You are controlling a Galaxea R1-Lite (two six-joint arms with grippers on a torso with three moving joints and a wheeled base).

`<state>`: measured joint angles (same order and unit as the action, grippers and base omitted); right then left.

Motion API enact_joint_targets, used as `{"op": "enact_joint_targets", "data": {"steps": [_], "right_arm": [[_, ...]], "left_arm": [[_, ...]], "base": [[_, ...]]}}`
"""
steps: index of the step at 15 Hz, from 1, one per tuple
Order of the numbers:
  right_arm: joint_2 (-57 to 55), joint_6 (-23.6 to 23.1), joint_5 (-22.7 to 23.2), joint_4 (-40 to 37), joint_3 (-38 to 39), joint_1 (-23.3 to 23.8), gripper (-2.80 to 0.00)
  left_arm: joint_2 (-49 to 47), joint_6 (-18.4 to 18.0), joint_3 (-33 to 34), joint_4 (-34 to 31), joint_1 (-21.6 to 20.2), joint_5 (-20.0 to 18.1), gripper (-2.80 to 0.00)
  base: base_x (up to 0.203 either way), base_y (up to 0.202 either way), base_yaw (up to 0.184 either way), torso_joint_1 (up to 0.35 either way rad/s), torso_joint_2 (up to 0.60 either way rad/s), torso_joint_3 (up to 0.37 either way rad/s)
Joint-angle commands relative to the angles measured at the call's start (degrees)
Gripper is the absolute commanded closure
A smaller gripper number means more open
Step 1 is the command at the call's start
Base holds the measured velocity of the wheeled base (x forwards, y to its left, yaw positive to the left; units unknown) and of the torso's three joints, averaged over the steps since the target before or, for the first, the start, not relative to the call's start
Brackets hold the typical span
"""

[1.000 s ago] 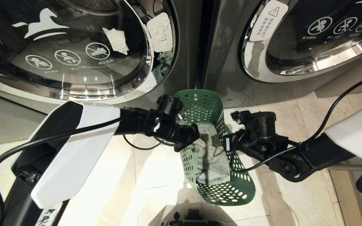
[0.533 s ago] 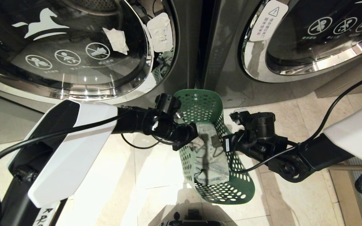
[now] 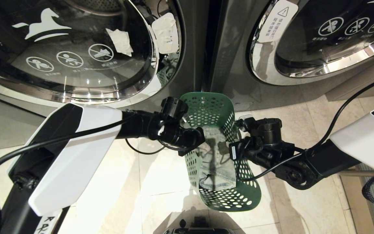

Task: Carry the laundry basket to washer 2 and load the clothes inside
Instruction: Pick up the clothes basket and put it beside the washing machine

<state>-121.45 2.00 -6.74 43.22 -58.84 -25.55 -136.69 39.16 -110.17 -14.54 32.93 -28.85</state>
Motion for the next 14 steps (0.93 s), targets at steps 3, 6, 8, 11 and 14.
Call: {"op": "enact_joint_targets", "data": {"steps": [3, 6, 8, 11, 14], "right_arm": [[-0.63, 0.11, -0.11, 0.37, -0.04, -0.02, -2.8], [1.21, -0.64, -0.13, -0.17, 0.2, -0.02, -2.8], [3.72, -1.01, -0.05, -0.67, 0.75, -0.01, -2.8], [7.94, -0.96, 0.03, -1.51, 0.98, -0.02, -2.8], [10.43, -0.6, -0.03, -2.38, 3.09, -0.02, -2.8]], "left_arm": [[-0.42, 0.29, -0.14, 0.01, -0.06, -0.16, -2.8], [0.65, 0.3, -0.05, -3.18, -0.38, -0.02, -2.8], [1.8, 0.3, -0.05, -4.96, -0.77, 2.97, -2.8], [3.99, 0.45, -0.04, -5.41, -1.54, 5.09, -2.8], [5.72, 1.53, 0.21, -6.72, -2.08, 5.31, -2.8]], "base": [[0.0, 0.0, 0.0, 0.0, 0.0, 0.0], [0.0, 0.0, 0.0, 0.0, 0.0, 0.0], [0.0, 0.0, 0.0, 0.0, 0.0, 0.0], [0.0, 0.0, 0.0, 0.0, 0.0, 0.0], [0.0, 0.0, 0.0, 0.0, 0.0, 0.0]]}}
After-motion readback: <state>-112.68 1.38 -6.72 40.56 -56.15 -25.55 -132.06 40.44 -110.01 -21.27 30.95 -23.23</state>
